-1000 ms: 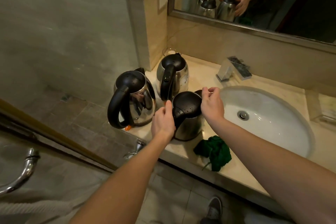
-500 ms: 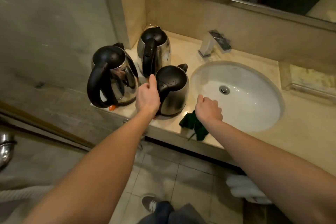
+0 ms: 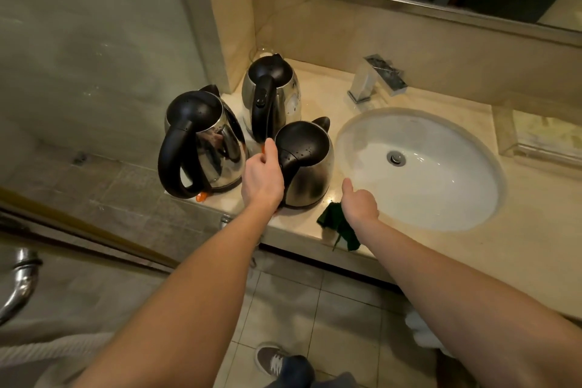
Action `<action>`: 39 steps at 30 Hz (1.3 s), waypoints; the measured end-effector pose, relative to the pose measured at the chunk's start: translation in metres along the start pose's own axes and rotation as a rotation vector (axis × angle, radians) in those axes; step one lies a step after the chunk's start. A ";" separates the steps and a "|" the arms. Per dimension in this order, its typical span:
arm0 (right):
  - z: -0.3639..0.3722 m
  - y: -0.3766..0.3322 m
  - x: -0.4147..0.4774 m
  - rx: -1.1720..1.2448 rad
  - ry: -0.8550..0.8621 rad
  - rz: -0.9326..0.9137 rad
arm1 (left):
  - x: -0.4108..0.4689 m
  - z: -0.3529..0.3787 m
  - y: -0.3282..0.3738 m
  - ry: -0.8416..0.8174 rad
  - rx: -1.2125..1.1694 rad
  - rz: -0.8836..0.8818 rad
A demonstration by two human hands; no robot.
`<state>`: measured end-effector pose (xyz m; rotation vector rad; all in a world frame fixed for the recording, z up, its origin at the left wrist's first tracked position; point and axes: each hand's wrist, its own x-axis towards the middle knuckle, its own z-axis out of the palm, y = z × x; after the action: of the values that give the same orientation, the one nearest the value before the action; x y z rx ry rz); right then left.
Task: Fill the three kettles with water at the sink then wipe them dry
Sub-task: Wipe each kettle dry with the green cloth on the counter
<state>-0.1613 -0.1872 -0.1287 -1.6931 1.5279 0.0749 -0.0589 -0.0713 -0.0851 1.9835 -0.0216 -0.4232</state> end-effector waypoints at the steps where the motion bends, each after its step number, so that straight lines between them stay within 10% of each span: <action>1: -0.004 -0.001 -0.002 0.111 0.033 0.009 | 0.000 0.000 0.000 -0.002 -0.002 0.002; 16: -0.042 -0.072 -0.075 1.109 -0.189 0.232 | -0.001 -0.001 0.004 0.094 0.025 -0.014; 39: -0.038 -0.073 -0.080 1.277 -0.305 0.414 | -0.004 0.018 0.009 0.353 0.055 0.006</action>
<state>-0.1379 -0.1528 -0.0220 -0.3321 1.1972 -0.3459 -0.0661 -0.0901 -0.0827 2.0869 0.1848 -0.0650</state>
